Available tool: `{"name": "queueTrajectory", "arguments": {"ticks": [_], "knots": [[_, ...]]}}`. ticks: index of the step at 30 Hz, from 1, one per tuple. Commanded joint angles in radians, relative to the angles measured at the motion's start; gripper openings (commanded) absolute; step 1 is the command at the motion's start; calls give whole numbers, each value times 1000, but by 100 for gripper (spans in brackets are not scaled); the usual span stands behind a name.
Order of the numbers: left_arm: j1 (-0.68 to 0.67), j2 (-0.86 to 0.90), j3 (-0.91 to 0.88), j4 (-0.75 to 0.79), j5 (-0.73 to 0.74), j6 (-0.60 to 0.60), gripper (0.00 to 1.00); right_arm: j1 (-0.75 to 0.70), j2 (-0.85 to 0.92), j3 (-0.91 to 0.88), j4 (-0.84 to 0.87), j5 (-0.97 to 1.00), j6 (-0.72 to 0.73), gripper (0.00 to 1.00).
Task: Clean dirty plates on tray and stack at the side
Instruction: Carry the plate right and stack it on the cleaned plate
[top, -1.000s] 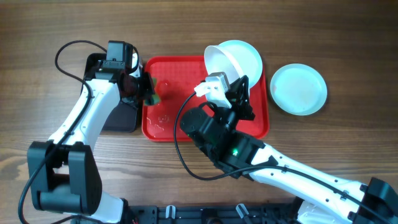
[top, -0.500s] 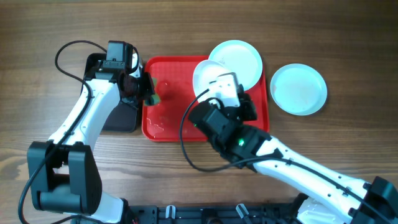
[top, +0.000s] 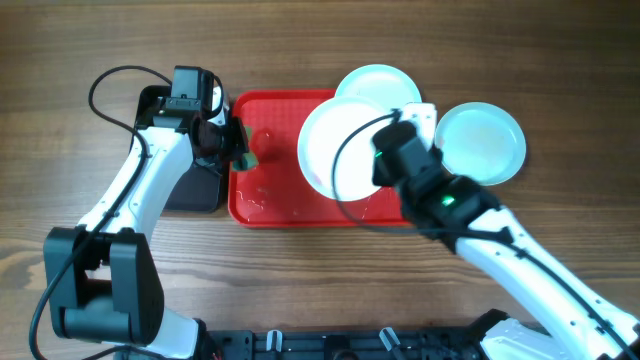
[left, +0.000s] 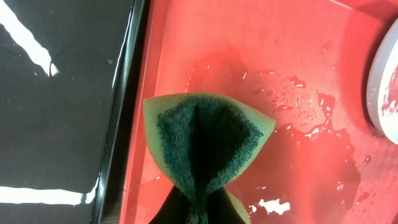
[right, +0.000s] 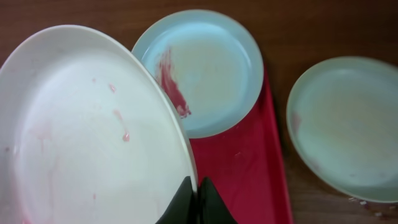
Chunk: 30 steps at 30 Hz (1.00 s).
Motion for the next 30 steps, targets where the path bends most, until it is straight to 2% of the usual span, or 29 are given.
{"name": "queueTrajectory", "arguments": {"ticks": [1, 7, 13, 24, 30], "knots": [[2, -14, 19, -4, -2, -9, 4, -126, -60, 10, -6, -312, 39, 4], [2, -14, 19, -5, -2, -9, 4, -299, -85, 10, -55, -398, 40, 4], [2, -14, 19, -4, -2, -9, 4, -457, -85, 10, -121, -398, 36, 4], [2, -14, 19, -5, -2, -9, 4, -706, -79, 10, -130, -390, 32, 4], [2, -14, 19, -4, -2, -9, 4, -836, -21, 6, -131, -373, 6, 4]]}}
